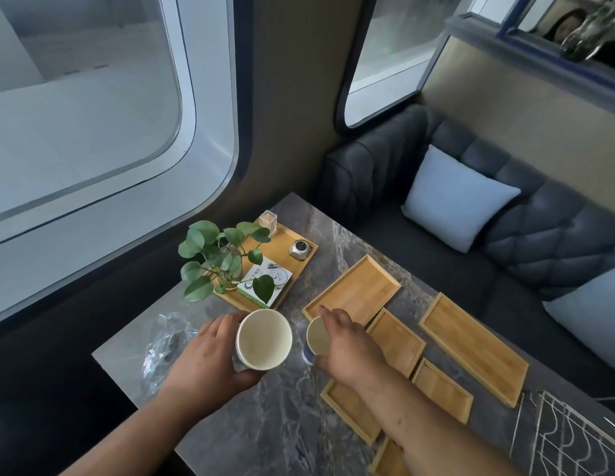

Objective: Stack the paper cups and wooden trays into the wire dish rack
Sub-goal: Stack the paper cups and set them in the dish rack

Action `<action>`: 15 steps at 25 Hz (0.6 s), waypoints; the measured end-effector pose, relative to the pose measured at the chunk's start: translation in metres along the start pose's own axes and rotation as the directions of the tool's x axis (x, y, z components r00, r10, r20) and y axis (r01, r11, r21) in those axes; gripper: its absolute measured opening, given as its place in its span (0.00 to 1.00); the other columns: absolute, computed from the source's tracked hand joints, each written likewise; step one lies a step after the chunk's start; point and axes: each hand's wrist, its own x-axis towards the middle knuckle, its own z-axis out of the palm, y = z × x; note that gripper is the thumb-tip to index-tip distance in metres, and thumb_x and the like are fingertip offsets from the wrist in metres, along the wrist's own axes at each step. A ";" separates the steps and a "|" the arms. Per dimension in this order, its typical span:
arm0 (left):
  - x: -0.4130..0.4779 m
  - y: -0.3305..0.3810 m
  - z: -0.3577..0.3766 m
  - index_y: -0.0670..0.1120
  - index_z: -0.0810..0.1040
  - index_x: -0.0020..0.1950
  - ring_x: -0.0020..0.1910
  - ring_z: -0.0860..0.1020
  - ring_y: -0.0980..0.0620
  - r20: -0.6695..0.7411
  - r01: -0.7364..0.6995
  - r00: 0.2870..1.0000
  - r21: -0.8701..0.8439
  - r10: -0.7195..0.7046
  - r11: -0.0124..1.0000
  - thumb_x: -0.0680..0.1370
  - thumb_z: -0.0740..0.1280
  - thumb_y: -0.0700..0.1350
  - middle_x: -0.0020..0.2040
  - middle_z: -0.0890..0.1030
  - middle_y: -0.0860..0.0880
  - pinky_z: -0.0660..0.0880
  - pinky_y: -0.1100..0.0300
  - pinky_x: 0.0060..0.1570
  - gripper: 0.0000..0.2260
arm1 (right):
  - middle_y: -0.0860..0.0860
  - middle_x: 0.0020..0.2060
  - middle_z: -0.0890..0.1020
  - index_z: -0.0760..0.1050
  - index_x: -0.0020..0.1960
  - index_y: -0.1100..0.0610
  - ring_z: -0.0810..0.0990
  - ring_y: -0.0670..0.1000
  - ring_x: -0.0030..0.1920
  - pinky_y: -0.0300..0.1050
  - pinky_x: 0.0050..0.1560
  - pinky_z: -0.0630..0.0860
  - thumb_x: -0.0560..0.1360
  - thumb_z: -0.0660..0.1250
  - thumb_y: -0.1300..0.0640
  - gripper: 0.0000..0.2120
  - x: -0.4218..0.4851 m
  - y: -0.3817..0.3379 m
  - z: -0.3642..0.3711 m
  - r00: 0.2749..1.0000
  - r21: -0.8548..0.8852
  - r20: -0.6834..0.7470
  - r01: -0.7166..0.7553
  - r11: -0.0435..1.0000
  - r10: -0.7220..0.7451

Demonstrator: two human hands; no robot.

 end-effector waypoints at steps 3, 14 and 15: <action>0.001 0.006 -0.002 0.60 0.65 0.69 0.59 0.78 0.50 -0.003 -0.022 1.000 0.014 0.022 1.000 0.63 0.71 0.71 0.61 0.79 0.55 0.72 0.60 0.52 0.38 | 0.52 0.74 0.66 0.52 0.79 0.45 0.74 0.60 0.66 0.57 0.61 0.79 0.72 0.73 0.43 0.43 -0.005 -0.002 -0.006 0.999 0.016 -0.029 0.016 1.000 -0.016; 0.018 0.093 0.031 0.56 0.68 0.70 0.62 0.76 0.49 0.072 -0.073 0.995 -0.004 0.074 0.997 0.64 0.72 0.67 0.62 0.79 0.54 0.74 0.56 0.54 0.38 | 0.30 0.67 0.66 0.58 0.75 0.33 0.73 0.41 0.67 0.49 0.61 0.80 0.66 0.71 0.34 0.41 -0.148 0.056 -0.116 0.789 0.470 -0.593 0.179 0.864 0.159; 0.019 0.108 0.035 0.55 0.68 0.71 0.63 0.76 0.49 0.076 -0.090 0.993 -0.006 0.091 0.996 0.64 0.72 0.67 0.62 0.79 0.53 0.74 0.56 0.56 0.39 | 0.29 0.67 0.66 0.59 0.75 0.33 0.73 0.41 0.68 0.48 0.61 0.80 0.66 0.72 0.36 0.41 -0.167 0.064 -0.121 0.773 0.487 -0.612 0.204 0.849 0.166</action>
